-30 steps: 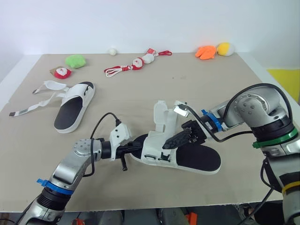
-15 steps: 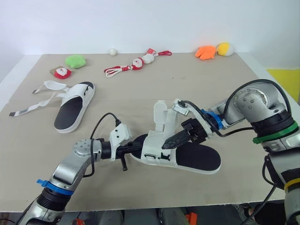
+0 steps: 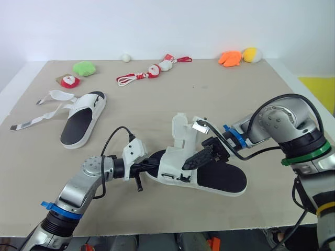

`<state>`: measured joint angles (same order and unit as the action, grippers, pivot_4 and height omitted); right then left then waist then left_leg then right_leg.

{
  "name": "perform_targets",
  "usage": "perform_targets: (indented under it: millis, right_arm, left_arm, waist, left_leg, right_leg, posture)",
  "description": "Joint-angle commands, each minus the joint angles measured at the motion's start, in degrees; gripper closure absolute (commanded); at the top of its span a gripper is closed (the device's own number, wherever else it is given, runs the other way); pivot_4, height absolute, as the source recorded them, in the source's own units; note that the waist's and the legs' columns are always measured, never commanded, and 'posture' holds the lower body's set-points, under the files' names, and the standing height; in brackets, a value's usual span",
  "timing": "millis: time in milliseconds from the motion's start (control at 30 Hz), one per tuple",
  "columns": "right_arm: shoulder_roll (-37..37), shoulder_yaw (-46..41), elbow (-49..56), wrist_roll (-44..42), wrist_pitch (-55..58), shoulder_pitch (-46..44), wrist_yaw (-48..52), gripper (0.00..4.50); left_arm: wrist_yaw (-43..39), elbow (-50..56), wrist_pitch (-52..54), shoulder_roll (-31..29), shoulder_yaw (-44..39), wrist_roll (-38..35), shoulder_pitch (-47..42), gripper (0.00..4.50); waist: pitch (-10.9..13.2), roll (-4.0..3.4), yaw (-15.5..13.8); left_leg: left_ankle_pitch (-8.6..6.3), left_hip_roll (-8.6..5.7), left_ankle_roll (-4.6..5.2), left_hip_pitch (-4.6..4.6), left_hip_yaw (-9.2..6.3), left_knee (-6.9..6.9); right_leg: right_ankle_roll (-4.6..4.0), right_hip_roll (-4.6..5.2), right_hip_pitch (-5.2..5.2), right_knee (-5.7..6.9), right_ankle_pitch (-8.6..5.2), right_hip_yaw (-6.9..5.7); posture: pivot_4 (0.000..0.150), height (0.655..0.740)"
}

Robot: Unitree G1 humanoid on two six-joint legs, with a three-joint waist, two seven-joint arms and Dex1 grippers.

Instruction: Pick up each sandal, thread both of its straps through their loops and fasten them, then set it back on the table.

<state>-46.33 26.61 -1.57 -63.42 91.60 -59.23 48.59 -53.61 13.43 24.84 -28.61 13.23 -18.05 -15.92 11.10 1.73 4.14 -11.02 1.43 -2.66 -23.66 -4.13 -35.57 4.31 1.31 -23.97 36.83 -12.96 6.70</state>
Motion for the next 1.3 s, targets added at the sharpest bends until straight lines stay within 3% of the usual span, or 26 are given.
perform_targets:
  millis: [33,533,1300]
  right_arm:
    - [-0.24,-0.47,3.71,-0.58,0.9,0.75,1.38,4.45]
    - [-0.58,-1.31,3.17,-5.33,0.9,-0.8,2.1,4.45]
    - [-0.3,-1.84,3.34,-13.69,0.9,0.37,-7.59,4.45]
  left_arm:
    - [-0.15,-1.58,2.07,-0.48,2.73,1.19,1.95,4.5]
    - [0.29,-1.38,2.24,-0.38,2.82,0.88,2.25,4.5]
    - [0.37,-1.91,2.04,0.06,3.06,0.99,1.96,4.5]
  waist:
    - [-0.01,-0.01,0.02]
    - [-0.03,-0.04,0.01]
    - [-0.05,-0.07,0.01]
  left_leg:
    - [-0.02,0.0,0.03,0.0,0.0,0.0]
    - [-0.12,0.01,0.2,0.01,-0.02,-0.01]
    - [-0.12,0.02,0.21,0.07,-0.02,-0.13]
  right_leg:
    - [0.02,0.0,0.0,0.01,-0.01,0.0]
    - [0.02,-0.01,0.0,0.06,-0.08,-0.04]
    - [-0.02,-0.02,0.05,0.16,-0.08,-0.05]
  posture:
    - [0.15,0.74]
    - [0.15,0.74]
    - [0.15,0.74]
